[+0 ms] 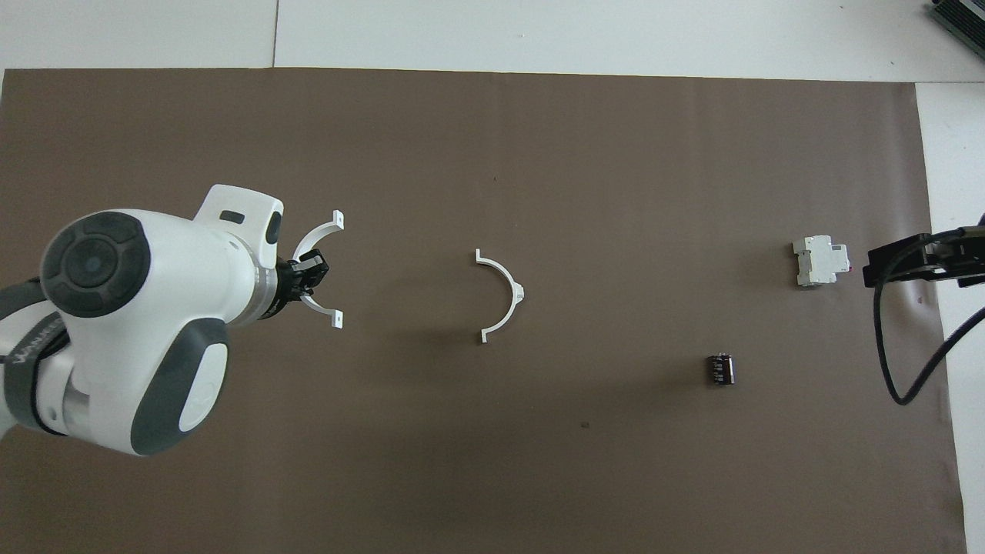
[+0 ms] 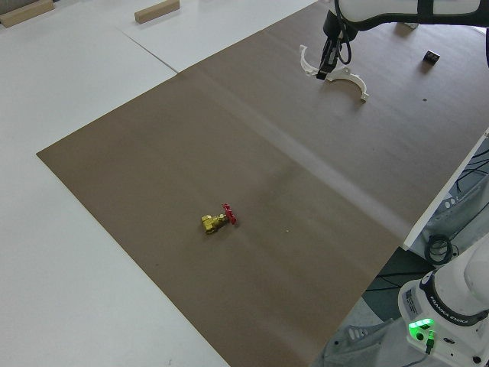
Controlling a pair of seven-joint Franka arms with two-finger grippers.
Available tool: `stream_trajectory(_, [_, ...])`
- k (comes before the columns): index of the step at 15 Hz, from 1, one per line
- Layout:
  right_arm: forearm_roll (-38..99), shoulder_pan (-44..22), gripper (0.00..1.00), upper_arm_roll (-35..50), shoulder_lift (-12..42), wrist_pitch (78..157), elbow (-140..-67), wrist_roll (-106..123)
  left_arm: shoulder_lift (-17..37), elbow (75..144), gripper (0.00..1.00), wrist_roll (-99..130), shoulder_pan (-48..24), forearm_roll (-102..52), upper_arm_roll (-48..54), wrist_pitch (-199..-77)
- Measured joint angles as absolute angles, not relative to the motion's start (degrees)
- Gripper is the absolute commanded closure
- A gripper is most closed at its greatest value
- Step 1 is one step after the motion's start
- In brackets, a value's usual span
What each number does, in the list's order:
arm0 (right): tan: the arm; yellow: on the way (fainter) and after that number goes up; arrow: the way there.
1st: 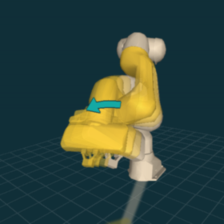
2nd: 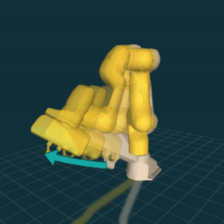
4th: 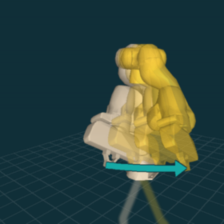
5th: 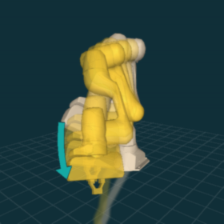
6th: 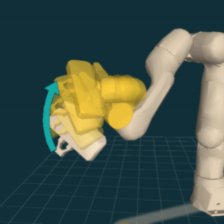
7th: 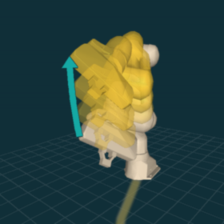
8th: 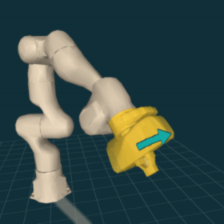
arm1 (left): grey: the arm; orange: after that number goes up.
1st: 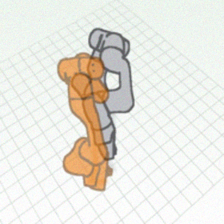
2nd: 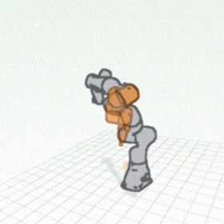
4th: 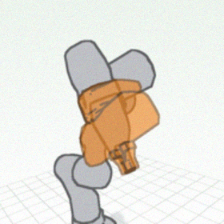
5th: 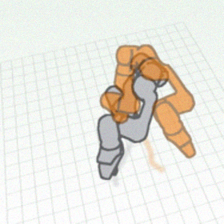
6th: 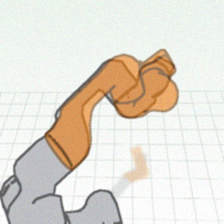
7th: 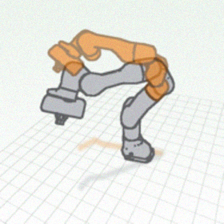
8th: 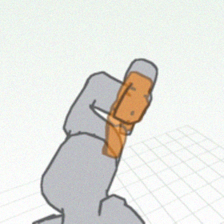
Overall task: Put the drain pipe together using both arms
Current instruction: 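Carry the held clamp half over the placed half at center, then lower and press the held half onto the placed half's ends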
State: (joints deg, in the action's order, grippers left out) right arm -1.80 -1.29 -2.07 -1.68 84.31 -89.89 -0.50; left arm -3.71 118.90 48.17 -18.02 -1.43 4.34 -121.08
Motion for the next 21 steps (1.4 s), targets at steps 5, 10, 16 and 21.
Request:
stream_trajectory(5, [-1.79, -1.39, 0.00, -1.98, -1.67, 85.74, -90.12, -0.50, 1.72, 123.39, 1.00, 54.69, -24.58, -1.44, 4.30, -132.30])
stream_trajectory(10, [-1.71, -1.41, 0.00, -1.96, -1.67, 86.36, -90.12, -0.50, 11.21, 121.63, 1.00, 70.01, -32.26, 5.83, 4.23, -137.59])
stream_trajectory(16, [-1.71, -1.16, 0.00, -2.09, -1.66, 86.36, -90.16, -0.50, 15.40, 116.73, 1.00, 74.92, -34.18, 7.97, 3.62, -137.64])
stream_trajectory(21, [-1.71, -1.17, 0.00, -2.06, -1.66, 86.36, -90.17, -0.50, 16.76, 116.60, 1.00, 74.92, -34.19, 8.56, 3.57, -137.67])
